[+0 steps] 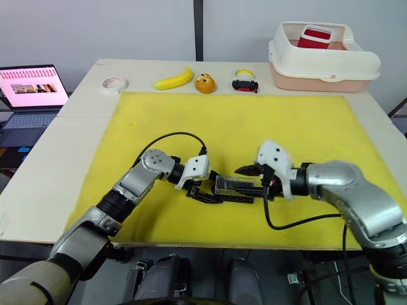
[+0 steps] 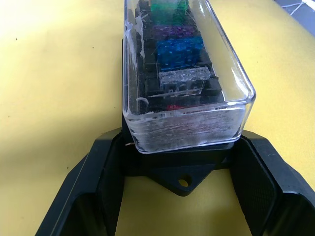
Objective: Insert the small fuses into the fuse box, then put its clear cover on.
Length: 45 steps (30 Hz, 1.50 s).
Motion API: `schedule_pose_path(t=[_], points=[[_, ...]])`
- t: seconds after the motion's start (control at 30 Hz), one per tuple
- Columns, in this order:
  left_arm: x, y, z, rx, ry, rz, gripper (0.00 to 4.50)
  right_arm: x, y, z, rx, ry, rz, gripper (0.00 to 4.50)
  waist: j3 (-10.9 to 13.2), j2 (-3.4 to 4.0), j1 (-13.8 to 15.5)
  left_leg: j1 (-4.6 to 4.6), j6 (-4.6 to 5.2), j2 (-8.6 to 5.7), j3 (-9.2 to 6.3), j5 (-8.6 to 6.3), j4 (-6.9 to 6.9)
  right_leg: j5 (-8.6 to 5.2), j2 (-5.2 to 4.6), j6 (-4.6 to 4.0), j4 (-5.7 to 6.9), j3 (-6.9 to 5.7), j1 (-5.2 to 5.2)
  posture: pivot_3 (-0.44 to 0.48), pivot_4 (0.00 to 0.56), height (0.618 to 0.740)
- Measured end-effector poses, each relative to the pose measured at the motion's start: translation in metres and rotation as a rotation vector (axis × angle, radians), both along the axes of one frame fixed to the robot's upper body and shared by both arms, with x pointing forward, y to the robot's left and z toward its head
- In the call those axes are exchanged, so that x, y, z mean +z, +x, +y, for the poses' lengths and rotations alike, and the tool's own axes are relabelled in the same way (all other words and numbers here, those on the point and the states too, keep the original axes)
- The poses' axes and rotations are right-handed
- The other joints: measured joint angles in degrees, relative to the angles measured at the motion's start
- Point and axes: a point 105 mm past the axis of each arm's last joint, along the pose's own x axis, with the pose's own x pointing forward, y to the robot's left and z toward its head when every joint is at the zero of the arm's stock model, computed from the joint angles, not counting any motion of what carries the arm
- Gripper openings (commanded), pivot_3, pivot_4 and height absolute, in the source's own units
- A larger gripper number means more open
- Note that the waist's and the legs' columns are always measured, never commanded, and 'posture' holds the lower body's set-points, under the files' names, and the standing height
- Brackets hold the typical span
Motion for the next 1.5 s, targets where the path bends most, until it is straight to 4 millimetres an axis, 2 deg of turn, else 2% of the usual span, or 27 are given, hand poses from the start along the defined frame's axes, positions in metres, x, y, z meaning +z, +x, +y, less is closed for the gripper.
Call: schedule_pose_path(t=[0.03,0.07,0.2,0.37,0.6,1.17,1.27,1.37,1.4,1.5], points=[[0.0,0.0,0.0,0.0,0.0,0.0,2.53,-0.003,0.002,-0.001,0.002,-0.011,0.014,4.29,0.0,0.0,-0.02,0.0,0.0,0.0,0.01,0.0,-0.01,0.0,-0.01,0.0,0.0,0.0,-0.01,0.0,0.15,0.74],[0.0,0.0,0.0,0.0,-0.001,0.0,2.53,-0.007,0.002,-0.002,0.003,-0.02,0.031,4.4,0.0,0.0,0.01,0.0,0.0,0.0,0.02,0.0,-0.02,0.0,-0.01,0.0,0.0,0.0,-0.02,0.0,0.15,0.74],[0.0,0.0,0.0,0.0,-0.001,-0.001,2.53,-0.024,0.002,-0.003,0.026,-0.063,0.094,4.4,0.0,0.0,-0.02,0.0,0.0,-0.02,0.07,0.0,-0.04,0.0,-0.04,0.01,0.01,0.0,-0.05,0.0,0.15,0.74],[0.001,0.0,0.0,0.0,-0.002,-0.001,2.53,-0.033,0.01,-0.005,0.018,-0.116,0.078,4.4,0.0,0.0,0.0,-0.01,0.0,-0.02,0.08,0.0,-0.05,0.01,-0.05,0.01,0.01,0.0,-0.07,0.0,0.15,0.74],[0.001,0.0,0.0,0.001,-0.002,-0.001,2.53,-0.029,0.009,0.002,0.044,-0.111,0.045,4.4,0.0,0.0,-0.01,-0.01,0.0,-0.02,0.08,0.0,-0.06,0.01,-0.05,0.02,0.01,0.0,-0.07,0.0,0.15,0.74],[0.001,0.0,-0.001,0.0,-0.001,-0.005,2.53,-0.032,0.008,0.0,0.03,-0.153,0.03,4.4,0.0,0.0,0.0,-0.01,0.0,-0.03,0.09,0.0,-0.07,0.0,-0.08,0.01,0.01,0.0,-0.08,0.0,0.15,0.74],[0.001,0.0,-0.001,0.0,-0.001,-0.005,2.53,-0.032,0.008,0.001,0.031,-0.154,0.027,3.56,0.0,0.0,0.02,-0.01,0.0,-0.03,0.09,0.0,-0.07,0.0,-0.09,0.01,0.0,0.0,-0.08,0.0,0.15,0.74],[0.001,0.0,0.0,-0.001,0.002,-0.008,2.53,-0.031,0.01,0.001,0.026,-0.167,0.008,2.11,0.0,0.0,0.0,-0.01,0.0,-0.04,0.09,0.0,-0.08,0.0,-0.1,0.01,0.0,0.0,-0.08,0.0,0.15,0.74],[0.001,-0.001,0.0,-0.006,0.005,-0.014,2.53,-0.03,0.008,0.003,0.045,-0.171,0.0,1.77,0.01,-0.01,-0.05,0.0,0.0,-0.02,0.09,0.0,-0.09,0.0,-0.08,0.01,0.0,0.0,-0.08,0.0,0.15,0.74],[0.001,-0.001,0.0,-0.008,0.007,-0.017,2.53,-0.03,0.007,0.003,0.048,-0.173,-0.003,1.77,0.01,0.0,-0.09,0.0,0.0,-0.03,0.1,0.0,-0.1,0.0,-0.08,0.01,0.0,0.0,-0.09,0.0,0.15,0.74]])
